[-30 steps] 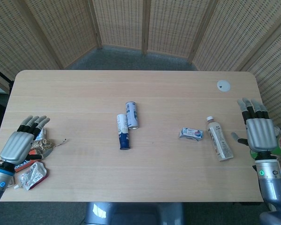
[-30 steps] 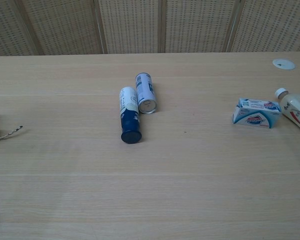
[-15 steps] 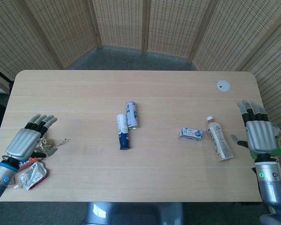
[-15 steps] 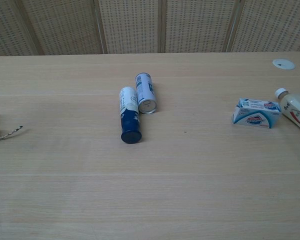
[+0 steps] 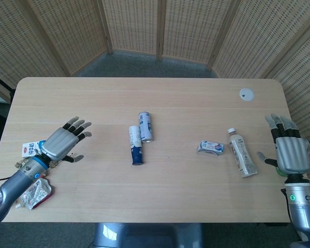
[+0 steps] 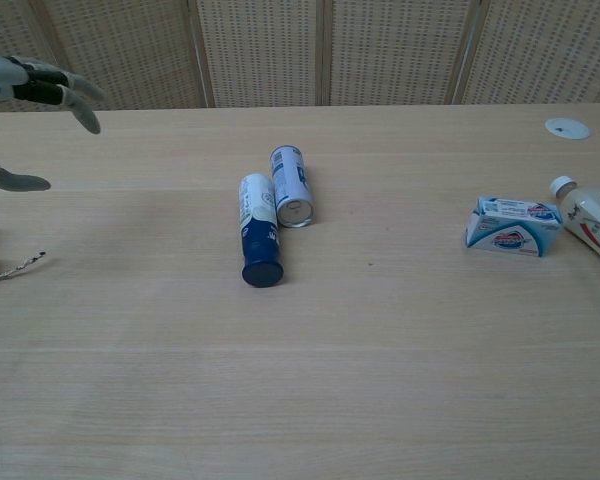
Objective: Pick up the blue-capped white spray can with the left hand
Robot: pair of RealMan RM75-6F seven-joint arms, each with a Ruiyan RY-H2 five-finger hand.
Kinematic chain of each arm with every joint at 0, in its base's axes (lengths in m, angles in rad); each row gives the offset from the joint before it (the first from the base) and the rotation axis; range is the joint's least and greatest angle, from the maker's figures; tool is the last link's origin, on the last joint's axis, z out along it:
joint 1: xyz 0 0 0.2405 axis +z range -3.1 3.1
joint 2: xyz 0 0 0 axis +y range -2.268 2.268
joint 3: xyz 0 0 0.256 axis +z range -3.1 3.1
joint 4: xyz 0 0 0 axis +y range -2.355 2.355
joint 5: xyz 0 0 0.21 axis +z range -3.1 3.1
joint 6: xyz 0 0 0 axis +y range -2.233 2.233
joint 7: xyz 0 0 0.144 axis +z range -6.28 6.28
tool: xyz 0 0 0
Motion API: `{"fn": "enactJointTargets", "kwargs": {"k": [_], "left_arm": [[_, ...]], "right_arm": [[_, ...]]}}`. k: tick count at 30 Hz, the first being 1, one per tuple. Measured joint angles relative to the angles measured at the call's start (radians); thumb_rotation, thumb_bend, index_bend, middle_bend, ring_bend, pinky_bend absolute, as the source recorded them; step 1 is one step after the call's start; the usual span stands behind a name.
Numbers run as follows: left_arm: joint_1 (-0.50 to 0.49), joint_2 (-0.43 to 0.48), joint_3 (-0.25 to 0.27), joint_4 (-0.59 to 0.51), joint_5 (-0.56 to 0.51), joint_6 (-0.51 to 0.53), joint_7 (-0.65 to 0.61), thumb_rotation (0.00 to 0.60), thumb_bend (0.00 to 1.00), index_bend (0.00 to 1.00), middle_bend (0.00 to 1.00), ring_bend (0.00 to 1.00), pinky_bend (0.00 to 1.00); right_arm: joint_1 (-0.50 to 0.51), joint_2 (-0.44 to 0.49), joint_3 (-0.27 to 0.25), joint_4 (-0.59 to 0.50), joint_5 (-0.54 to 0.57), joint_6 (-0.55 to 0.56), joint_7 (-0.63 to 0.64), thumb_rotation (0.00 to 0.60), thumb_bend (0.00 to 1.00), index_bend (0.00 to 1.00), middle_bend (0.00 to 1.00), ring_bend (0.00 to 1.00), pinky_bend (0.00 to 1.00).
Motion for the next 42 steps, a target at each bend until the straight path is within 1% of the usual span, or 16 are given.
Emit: {"fn": "enactJointTargets", "kwargs": {"k": [4, 8, 11, 16, 17, 20, 25, 26, 29, 32, 34, 36, 40, 42], "left_arm": [[-0.055, -0.06, -0.007, 0.061, 0.003, -0.046, 0.0, 0.476, 0.3, 0.25, 0.0, 0.0, 0.0], [-0.097, -0.112, -0.009, 0.123, 0.02, -0.064, -0.046, 0.477, 0.3, 0.25, 0.0, 0.0, 0.0], [-0.123, -0.149, -0.007, 0.158, 0.037, -0.067, -0.117, 0.477, 0.3, 0.27, 0.0, 0.0, 0.0], [-0.188, -0.227, 0.014, 0.267, 0.097, -0.068, -0.253, 0.477, 0.3, 0.29, 0.01, 0.0, 0.0], [-0.2, -0.241, 0.02, 0.287, 0.111, -0.066, -0.274, 0.477, 0.3, 0.29, 0.03, 0.0, 0.0], [-0.234, -0.284, 0.041, 0.341, 0.143, -0.06, -0.335, 0.478, 0.3, 0.28, 0.08, 0.03, 0.0], [-0.279, -0.35, 0.07, 0.406, 0.168, -0.056, -0.398, 0.479, 0.3, 0.28, 0.13, 0.16, 0.06], [-0.285, -0.359, 0.075, 0.413, 0.171, -0.055, -0.406, 0.478, 0.3, 0.29, 0.12, 0.17, 0.07], [-0.299, -0.38, 0.088, 0.43, 0.174, -0.054, -0.427, 0.48, 0.3, 0.29, 0.11, 0.16, 0.06], [-0.31, -0.401, 0.1, 0.449, 0.171, -0.06, -0.438, 0.479, 0.3, 0.3, 0.11, 0.13, 0.02], [-0.317, -0.418, 0.108, 0.466, 0.17, -0.068, -0.442, 0.479, 0.3, 0.3, 0.1, 0.11, 0.0], [-0.325, -0.436, 0.116, 0.485, 0.168, -0.076, -0.445, 0.481, 0.3, 0.28, 0.1, 0.09, 0.0], [-0.34, -0.468, 0.127, 0.525, 0.168, -0.088, -0.446, 0.478, 0.3, 0.28, 0.1, 0.07, 0.0], [-0.348, -0.488, 0.131, 0.549, 0.167, -0.093, -0.447, 0.479, 0.3, 0.28, 0.09, 0.04, 0.0]], "right_arm": [[-0.015, 0.012, -0.003, -0.007, -0.006, 0.013, 0.013, 0.597, 0.18, 0.07, 0.0, 0.0, 0.0], [-0.028, 0.019, -0.005, -0.01, -0.003, 0.018, 0.019, 0.595, 0.18, 0.07, 0.0, 0.0, 0.0], [-0.036, 0.021, -0.006, -0.012, 0.007, 0.02, 0.023, 0.595, 0.18, 0.07, 0.0, 0.0, 0.0], [-0.046, 0.03, -0.003, -0.021, 0.008, 0.032, 0.021, 0.596, 0.18, 0.07, 0.0, 0.0, 0.0], [-0.048, 0.033, -0.002, -0.026, 0.007, 0.036, 0.019, 0.595, 0.17, 0.07, 0.0, 0.0, 0.0], [-0.055, 0.042, 0.0, -0.039, 0.005, 0.044, 0.016, 0.595, 0.18, 0.06, 0.0, 0.0, 0.0], [-0.06, 0.047, 0.001, -0.046, 0.004, 0.048, 0.012, 0.595, 0.18, 0.07, 0.0, 0.0, 0.0], [-0.061, 0.048, 0.001, -0.046, 0.004, 0.048, 0.012, 0.596, 0.18, 0.07, 0.0, 0.0, 0.0], [-0.067, 0.051, 0.0, -0.049, 0.004, 0.048, 0.019, 0.595, 0.18, 0.06, 0.0, 0.0, 0.0], [-0.072, 0.053, -0.001, -0.049, 0.005, 0.049, 0.027, 0.595, 0.18, 0.05, 0.0, 0.0, 0.0], [-0.076, 0.054, -0.001, -0.049, 0.007, 0.049, 0.033, 0.594, 0.18, 0.05, 0.0, 0.0, 0.0], [-0.079, 0.055, -0.002, -0.049, 0.006, 0.049, 0.037, 0.594, 0.18, 0.04, 0.0, 0.0, 0.0], [-0.084, 0.058, -0.002, -0.05, 0.005, 0.053, 0.041, 0.591, 0.18, 0.04, 0.0, 0.0, 0.0], [-0.088, 0.061, -0.001, -0.051, 0.005, 0.056, 0.043, 0.593, 0.18, 0.03, 0.0, 0.0, 0.0]]}}
